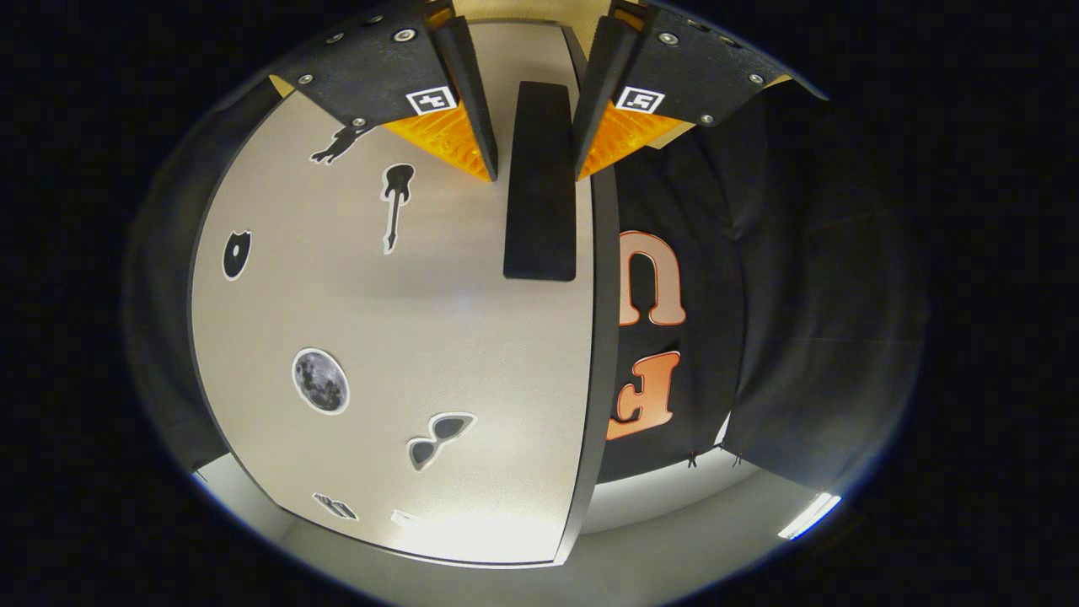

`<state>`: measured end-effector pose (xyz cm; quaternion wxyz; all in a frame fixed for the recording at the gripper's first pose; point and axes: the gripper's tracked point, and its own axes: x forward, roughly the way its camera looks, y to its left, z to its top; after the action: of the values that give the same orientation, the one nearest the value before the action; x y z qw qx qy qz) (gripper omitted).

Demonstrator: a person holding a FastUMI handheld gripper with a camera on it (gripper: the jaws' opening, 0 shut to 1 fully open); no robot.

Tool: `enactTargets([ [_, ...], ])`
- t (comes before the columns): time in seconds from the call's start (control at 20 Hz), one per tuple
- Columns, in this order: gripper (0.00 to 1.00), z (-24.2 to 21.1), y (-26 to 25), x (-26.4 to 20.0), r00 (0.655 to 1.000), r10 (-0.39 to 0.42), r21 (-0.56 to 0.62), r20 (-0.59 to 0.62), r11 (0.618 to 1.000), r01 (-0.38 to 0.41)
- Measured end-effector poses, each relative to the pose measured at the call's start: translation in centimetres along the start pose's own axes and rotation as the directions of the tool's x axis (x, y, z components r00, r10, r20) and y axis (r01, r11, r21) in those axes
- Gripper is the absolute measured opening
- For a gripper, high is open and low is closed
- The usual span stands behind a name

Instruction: Open the shoe cabinet door, grab the shoes and put them into the shoe cabinet, then close the shoe cabinet door.

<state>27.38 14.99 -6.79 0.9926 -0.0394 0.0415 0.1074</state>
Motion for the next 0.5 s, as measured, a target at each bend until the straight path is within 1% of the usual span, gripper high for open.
enactTargets([
  [0.15, 0.55, -0.4, -0.1, -0.2, 1.000, 0.006, 0.034, -0.030, 0.999, -0.005],
  [0.2, 0.57, -0.6, 0.0, -0.7, 0.999, 0.010, 0.042, -0.044, 0.999, -0.008],
  [0.5, 0.61, 0.3, -0.9, -4.9, 0.999, -0.025, 0.055, -0.021, 0.998, 0.026],
])
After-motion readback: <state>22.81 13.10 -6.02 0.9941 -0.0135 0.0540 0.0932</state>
